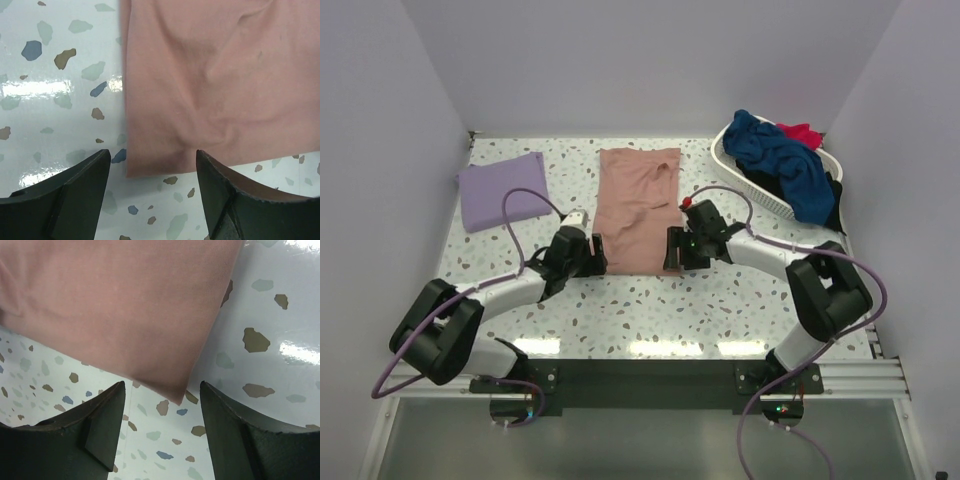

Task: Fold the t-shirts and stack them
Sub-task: Fold the tshirt

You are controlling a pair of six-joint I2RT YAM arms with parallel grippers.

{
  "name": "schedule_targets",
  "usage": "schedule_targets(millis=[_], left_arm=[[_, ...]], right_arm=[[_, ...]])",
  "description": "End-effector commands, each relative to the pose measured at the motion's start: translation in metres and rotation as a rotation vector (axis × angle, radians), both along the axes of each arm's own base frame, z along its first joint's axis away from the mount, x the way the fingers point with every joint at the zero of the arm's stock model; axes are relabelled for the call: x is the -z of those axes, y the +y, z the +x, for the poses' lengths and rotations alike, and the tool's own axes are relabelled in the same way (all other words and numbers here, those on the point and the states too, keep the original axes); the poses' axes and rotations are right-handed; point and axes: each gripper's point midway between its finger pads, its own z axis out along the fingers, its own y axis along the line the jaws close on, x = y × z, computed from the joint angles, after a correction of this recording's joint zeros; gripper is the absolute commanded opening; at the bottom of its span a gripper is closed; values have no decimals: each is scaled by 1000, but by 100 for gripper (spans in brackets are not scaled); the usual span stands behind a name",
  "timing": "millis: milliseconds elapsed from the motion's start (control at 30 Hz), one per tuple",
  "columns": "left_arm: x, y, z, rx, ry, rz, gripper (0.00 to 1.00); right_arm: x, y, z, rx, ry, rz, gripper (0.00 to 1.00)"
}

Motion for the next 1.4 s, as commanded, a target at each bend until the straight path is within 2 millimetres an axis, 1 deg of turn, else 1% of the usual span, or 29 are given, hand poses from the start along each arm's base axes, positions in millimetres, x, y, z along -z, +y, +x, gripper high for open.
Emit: schedule_targets(millis=[0,200,267,367,400,467,500,533,567,600,633,667,700,767,800,833,867,933,967,1000,1033,1067,1100,1167,1200,1233,1267,1300,1367], left_arm=[[6,2,-2,-11,7,-1,73],[15,3,-6,-12,27,5,69],[18,3,-7,-13,32,4,68],[21,2,-7,-10,36,0,61],[23,2,-8,-10,43,-1,56],[23,2,-9,-12,48,-1,49],[24,3,-11,-13,55,-1,43],[24,3,-11,-13,53,-1,39],[22,3,-12,-13,50,-6,35],[21,3,-13,-8,51,-10,24],[19,2,-14,-5,47,-16,17],[14,0,-14,4,36,-29,12],[11,-4,-16,30,36,-47,1],[-4,-11,-17,61,6,-89,0],[-11,-16,-20,86,1,-116,0],[-26,-19,-19,95,-35,-143,0],[-31,-19,-21,99,-38,-151,0],[-47,-18,-22,100,-70,-168,0],[-50,-17,-25,101,-64,-165,0],[-52,-22,-30,133,-52,-183,0],[-59,-24,-31,143,-68,-200,0],[-55,-22,-38,153,-35,-194,0],[-55,-26,-44,177,-23,-210,0],[-57,-25,-51,195,-9,-212,0],[-57,-25,-55,211,-3,-209,0],[-62,-26,-58,226,-12,-215,0],[-64,-27,-64,254,3,-220,0],[-65,-29,-68,273,11,-226,0],[-73,-35,-80,329,24,-260,0]], right_arm=[[6,6,4,1,-4,26,64],[18,8,-2,-9,23,14,60],[20,7,-4,-9,25,7,55],[24,7,-7,-15,32,-1,47],[25,7,-8,-17,36,-3,44],[26,7,-9,-20,43,-7,36],[28,7,-12,-22,51,-10,33],[27,7,-12,-23,49,-9,27],[28,6,-13,-25,52,-12,24],[29,5,-16,-27,61,-17,19],[24,5,-16,-34,55,-11,10],[21,5,-18,-37,54,-10,6],[17,4,-22,-44,58,-16,2],[-1,3,-23,-53,21,-12,0],[-6,1,-29,-60,26,-25,0],[-13,0,-31,-67,15,-29,0],[-26,-2,-32,-68,-14,-26,0],[-34,-8,-39,-70,-11,-41,0],[-38,-10,-42,-71,-13,-44,0],[-44,-14,-48,-73,-10,-45,0],[-45,-17,-51,-77,-7,-50,0],[-48,-19,-54,-78,-4,-54,0],[-53,-22,-60,-81,-2,-56,0],[-57,-27,-69,-92,8,-58,0],[-60,-31,-78,-102,28,-66,0],[-61,-34,-84,-117,38,-74,0],[-62,-36,-90,-130,51,-79,0],[-62,-42,-101,-142,90,-95,0],[-68,-47,-112,-166,107,-95,0]])
